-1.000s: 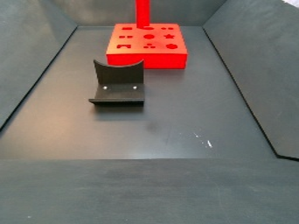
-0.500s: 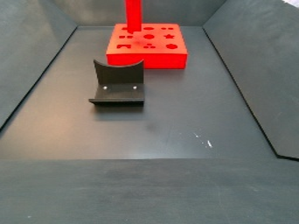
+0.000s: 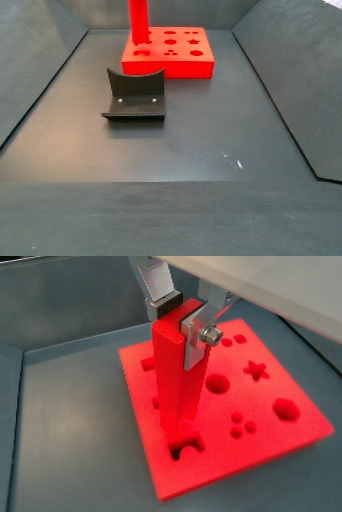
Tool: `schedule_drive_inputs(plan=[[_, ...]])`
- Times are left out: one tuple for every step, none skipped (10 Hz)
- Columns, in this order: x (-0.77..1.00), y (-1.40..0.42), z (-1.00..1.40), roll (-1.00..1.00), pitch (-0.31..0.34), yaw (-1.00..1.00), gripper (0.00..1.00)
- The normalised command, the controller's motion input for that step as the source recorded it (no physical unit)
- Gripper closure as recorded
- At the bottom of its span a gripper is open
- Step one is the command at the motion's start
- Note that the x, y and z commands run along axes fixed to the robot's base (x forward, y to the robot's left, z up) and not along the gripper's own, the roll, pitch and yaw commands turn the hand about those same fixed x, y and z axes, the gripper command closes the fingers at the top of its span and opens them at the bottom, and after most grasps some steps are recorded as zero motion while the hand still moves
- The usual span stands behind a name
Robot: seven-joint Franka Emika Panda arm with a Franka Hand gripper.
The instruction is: Insert the arch object.
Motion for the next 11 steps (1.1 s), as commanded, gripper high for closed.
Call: schedule_drive_inputs(plan=[[0.38,0.29,0.00,0.00,0.020,-0.71,1.00],[0.32,0.26,0.00,0.00,0.023,-0.75,1.00],[0.27,0.19,0.04,-0.02,0.030,-0.79,1.00],[0.25,0.12,0.26,-0.07,0.001,-0.83,1.00],[0.18,0.07,0.34,-0.08,0.000,-0.86,1.00],[0.12,0.04,0.39,-0.09,0.000,-0.86,1.00],[0.00,0.03,0.17,0.00,0.000,-0.84,1.00],[-0.10,0.00,0.00,0.00,0.000,-0.79,1.00],[-0.33,0.00,-0.11,0.00,0.003,-0.78,1.00],[-0.42,0.03,-0.23,0.00,0.074,-0.74,1.00],[-0.48,0.03,-0.23,0.00,0.094,-0.67,1.00]])
